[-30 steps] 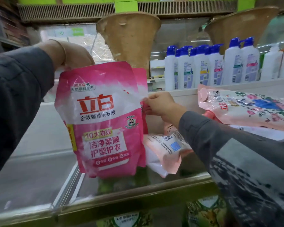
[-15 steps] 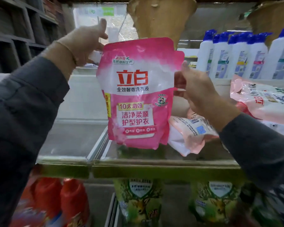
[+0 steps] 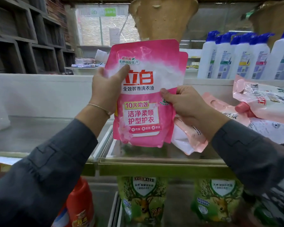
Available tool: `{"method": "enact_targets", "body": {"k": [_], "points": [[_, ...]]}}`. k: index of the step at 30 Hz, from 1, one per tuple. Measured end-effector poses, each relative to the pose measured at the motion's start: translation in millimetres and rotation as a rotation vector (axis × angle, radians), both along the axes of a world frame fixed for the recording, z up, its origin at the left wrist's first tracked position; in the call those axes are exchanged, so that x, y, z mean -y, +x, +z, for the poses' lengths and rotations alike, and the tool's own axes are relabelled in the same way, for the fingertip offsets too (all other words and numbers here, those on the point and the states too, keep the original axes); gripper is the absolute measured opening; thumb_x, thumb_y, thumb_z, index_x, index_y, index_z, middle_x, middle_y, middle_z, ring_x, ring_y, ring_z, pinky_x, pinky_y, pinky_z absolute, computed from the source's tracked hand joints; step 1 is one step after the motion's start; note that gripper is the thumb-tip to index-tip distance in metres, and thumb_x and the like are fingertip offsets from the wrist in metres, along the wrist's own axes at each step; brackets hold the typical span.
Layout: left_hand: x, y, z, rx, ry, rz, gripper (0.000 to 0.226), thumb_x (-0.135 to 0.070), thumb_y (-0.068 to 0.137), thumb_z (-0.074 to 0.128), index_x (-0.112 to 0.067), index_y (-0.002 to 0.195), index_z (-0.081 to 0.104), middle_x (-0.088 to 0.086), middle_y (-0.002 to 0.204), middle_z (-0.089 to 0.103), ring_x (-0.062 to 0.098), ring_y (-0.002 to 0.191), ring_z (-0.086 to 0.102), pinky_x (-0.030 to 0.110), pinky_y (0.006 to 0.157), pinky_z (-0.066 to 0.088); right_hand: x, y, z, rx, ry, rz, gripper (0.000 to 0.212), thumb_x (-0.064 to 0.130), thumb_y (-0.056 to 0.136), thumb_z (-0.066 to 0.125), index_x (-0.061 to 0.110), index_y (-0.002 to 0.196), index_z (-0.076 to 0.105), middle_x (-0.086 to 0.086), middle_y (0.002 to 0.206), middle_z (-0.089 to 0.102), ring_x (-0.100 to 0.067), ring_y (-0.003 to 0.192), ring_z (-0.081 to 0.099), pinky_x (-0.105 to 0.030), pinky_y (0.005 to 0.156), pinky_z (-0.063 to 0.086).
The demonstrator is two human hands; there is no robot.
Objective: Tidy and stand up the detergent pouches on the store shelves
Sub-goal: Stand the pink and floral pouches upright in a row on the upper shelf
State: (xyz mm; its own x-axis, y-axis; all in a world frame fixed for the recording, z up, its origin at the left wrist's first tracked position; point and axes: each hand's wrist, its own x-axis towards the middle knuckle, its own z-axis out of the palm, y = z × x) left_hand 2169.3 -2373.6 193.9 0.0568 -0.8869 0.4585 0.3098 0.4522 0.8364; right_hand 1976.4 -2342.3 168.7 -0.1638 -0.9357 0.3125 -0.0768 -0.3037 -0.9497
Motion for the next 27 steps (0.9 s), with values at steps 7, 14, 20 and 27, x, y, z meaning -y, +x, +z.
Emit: {"method": "enact_targets", "body": {"k": [7,14,20,27], "points": [[2,-3,4,0.059,-0.113,0.108,0.046,-0.024,0.085,0.074,-0.007,0.122,0.053,0.008,0.108,0.072,0.021,0.086,0.075,0.042,0.075,0.062,8,16,-7,0.271,0.045,-0.032,0.017,0.016,0.096,0.065,0.0,0.101,0.064,-0.018,0.101,0.075,-0.038,0.094,0.073,-0.059,0.09,0.057],[9,1,-1,0.076,-0.136,0.093,0.052,-0.027,0.084,0.075,-0.005,0.123,0.047,0.01,0.111,0.07,0.022,0.091,0.074,0.045,0.079,0.061,12,13,-9,0.205,0.026,-0.057,0.013,0.021,0.093,0.068,0.008,0.09,0.065,-0.015,0.094,0.076,-0.035,0.089,0.075,-0.056,0.086,0.06],[11,-6,-17,0.331,-0.203,0.313,0.097,-0.055,0.075,0.074,-0.018,0.146,0.02,0.002,0.136,0.053,0.015,0.121,0.058,0.045,0.1,0.051,4,3,-6,0.124,0.036,-0.054,0.013,0.021,0.095,0.067,0.007,0.095,0.068,-0.011,0.091,0.077,-0.028,0.082,0.074,-0.048,0.083,0.061],[-19,-26,-44,0.866,-0.498,0.901,0.099,-0.052,0.088,0.056,0.004,0.152,0.006,0.032,0.158,0.0,0.045,0.148,-0.001,0.05,0.12,0.002,-8,-6,-11,0.035,-0.04,-0.087,0.017,0.014,0.099,0.061,0.003,0.09,0.071,-0.018,0.091,0.074,-0.027,0.08,0.069,-0.051,0.089,0.059]]}}
